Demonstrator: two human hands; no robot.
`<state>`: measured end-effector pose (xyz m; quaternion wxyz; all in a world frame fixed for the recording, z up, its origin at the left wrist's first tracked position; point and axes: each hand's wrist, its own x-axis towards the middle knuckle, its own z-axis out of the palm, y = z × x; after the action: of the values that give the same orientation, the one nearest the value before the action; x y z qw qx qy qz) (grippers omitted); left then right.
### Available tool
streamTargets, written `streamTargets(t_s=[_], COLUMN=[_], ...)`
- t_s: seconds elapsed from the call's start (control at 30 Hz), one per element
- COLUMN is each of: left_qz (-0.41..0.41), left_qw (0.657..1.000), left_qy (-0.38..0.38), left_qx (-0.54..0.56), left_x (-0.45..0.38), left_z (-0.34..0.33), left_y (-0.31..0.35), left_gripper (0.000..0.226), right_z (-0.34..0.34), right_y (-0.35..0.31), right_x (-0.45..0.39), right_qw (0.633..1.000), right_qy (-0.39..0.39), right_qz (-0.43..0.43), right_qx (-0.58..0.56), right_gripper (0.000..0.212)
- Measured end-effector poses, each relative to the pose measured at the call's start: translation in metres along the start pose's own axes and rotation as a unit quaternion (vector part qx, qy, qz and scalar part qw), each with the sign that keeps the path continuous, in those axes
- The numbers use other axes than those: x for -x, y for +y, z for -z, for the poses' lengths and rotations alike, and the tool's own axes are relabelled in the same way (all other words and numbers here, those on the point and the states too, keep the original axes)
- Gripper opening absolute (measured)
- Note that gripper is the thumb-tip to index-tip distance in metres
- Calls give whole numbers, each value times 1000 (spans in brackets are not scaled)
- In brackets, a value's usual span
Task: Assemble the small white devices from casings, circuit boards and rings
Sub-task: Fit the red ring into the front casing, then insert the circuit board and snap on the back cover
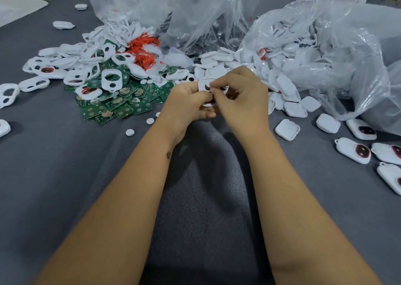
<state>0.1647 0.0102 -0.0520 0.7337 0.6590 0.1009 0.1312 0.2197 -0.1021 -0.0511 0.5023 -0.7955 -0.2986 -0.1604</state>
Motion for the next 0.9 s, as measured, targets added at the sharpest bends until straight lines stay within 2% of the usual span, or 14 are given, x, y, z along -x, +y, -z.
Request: streamTargets(t_s=[0.23,0.3,0.37,0.5,0.6,0.73,0.9], left_qz=[6,11,17,27,22,27,39], left_qw=[1000,999,998,995,998,999,997], left_qy=[0,5,17,26,16,7,-19], left_qx=[18,36,62,94,62,33,66], left_x=[0,-1,-2,-2,-1,0,2], left_z=[2,2,3,4,4,3,2], left_y=[0,-1,0,2,1,3,6], left_gripper=[31,24,17,19,21,22,23], right_z=[3,3,2,3,4,8,11], right_y=[-1,-1,-2,-5,-10,-14,-13], right_x=[2,3,4,2,3,-1,0], right_qw=[997,997,998,994,988,961,940], right_qy=[-34,-43,-56,-70,-67,-70,-45], right_qz=[32,31,7,-55,-89,-172,-183], right_qx=[53,47,16,-59,-106,-206,-285], right_gripper=[19,25,33,42,37,31,38])
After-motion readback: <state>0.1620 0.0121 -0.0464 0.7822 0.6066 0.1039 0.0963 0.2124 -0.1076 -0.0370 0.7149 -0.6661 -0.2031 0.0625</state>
